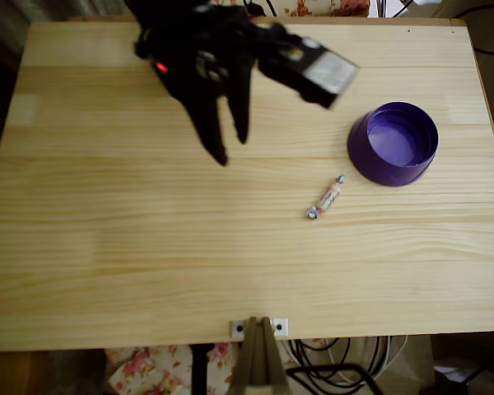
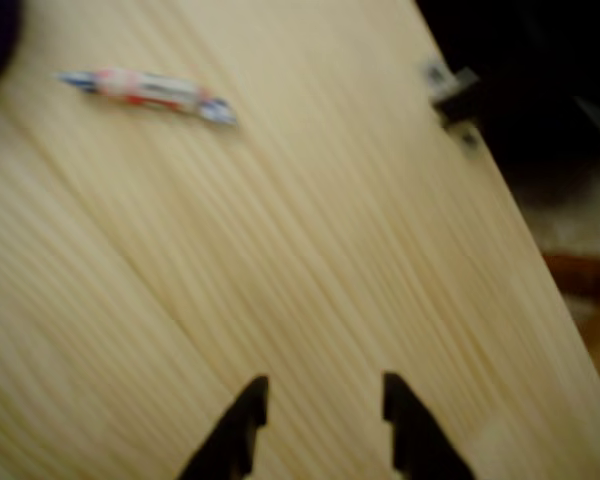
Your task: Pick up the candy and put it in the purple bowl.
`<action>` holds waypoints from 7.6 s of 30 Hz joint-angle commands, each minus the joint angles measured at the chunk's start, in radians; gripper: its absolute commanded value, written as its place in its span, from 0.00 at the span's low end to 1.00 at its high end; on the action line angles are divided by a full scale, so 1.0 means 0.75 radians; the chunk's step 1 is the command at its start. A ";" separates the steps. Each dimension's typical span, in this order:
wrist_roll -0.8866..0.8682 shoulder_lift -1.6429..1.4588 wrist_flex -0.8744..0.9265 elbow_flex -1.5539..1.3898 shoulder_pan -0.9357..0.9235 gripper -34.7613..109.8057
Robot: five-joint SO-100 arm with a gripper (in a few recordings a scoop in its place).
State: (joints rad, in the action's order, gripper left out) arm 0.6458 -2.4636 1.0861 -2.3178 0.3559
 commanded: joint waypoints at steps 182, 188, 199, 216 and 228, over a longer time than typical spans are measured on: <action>0.368 1.626 1.023 2.205 0.573 0.24; 0.237 1.544 1.014 2.135 0.687 0.24; 0.016 1.372 0.667 1.763 0.882 0.24; -0.170 1.413 0.342 1.552 0.896 0.25; -0.270 1.421 0.309 1.542 0.902 0.27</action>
State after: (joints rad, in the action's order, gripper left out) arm 0.4464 -1.2931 1.3254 -1.1904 1.0232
